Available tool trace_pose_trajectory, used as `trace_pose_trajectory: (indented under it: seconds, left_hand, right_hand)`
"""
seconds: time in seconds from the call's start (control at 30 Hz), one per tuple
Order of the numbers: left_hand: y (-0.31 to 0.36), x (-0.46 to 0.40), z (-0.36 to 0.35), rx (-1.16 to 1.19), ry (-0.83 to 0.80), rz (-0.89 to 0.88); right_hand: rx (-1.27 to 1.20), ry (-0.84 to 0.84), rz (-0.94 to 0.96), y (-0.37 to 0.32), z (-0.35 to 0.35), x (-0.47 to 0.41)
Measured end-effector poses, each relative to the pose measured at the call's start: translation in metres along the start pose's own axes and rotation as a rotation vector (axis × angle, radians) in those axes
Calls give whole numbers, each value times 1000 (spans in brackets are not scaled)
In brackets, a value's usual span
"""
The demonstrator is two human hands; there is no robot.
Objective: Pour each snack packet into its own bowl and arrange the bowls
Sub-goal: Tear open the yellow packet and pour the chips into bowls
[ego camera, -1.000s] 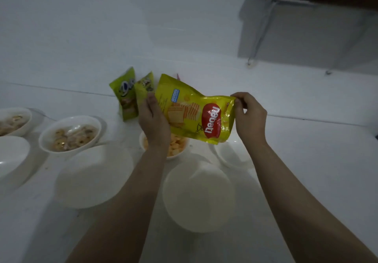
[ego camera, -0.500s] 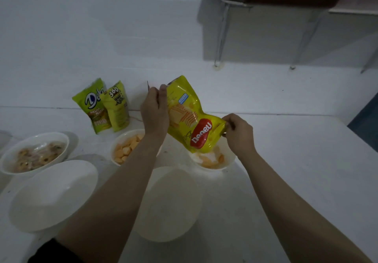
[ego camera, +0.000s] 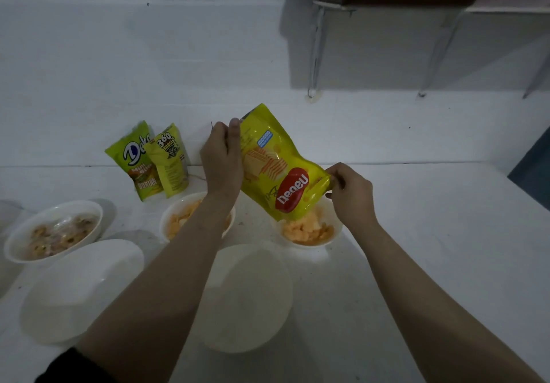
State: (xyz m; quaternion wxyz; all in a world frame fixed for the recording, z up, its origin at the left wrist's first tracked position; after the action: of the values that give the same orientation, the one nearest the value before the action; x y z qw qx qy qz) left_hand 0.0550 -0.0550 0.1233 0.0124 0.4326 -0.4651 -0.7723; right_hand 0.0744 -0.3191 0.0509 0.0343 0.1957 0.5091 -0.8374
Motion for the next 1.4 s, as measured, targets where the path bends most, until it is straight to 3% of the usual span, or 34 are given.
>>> trace_pose_trajectory:
  seconds: [0.23, 0.4, 0.67, 0.83, 0.9, 0.97, 1.07, 1.17, 1.27, 1.4]
  left_hand:
    - [10, -4, 0, 10, -9, -30]
    - [12, -5, 5, -6, 11, -29]
    - [-3, 14, 22, 35, 118, 10]
    - [-41, 40, -7, 447, -132, 452]
    - [-42, 51, -22, 470, -296, 548]
    - [-25, 57, -34, 520, -434, 493]
    - [-2, 58, -47, 601, -518, 448]
    - [6, 57, -58, 569, -589, 415]
    - [10, 58, -67, 510, -684, 403]
    - [16, 57, -72, 526, -780, 356]
  right_hand:
    - [29, 22, 39, -8, 7, 2]
    - [159, -73, 129, -22, -1, 8]
    - [-101, 3, 6, -26, -1, 18]
    - [-156, 90, -32, -13, 13, 25]
    - [-204, 103, -53, -7, 16, 27]
    - [-215, 76, -74, -3, 16, 29]
    - [-186, 29, -90, -4, 19, 31]
    - [-365, 78, -92, -21, 36, 26]
    - [-483, -46, -80, -45, 39, 16]
    - [-602, -53, -54, -52, 46, 8]
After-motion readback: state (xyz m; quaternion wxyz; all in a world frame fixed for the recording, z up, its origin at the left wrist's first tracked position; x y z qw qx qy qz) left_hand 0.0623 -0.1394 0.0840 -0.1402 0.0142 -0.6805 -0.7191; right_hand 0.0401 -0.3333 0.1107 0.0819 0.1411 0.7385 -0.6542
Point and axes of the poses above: each hand's wrist, its own x-axis away from the middle knuckle, its own z-axis out of the back of the hand, y = z × x, the point moved 8 cm from there along -x, towards the middle knuckle, and after that the axes turned 1 degree about -x, right-handed, at the moved point
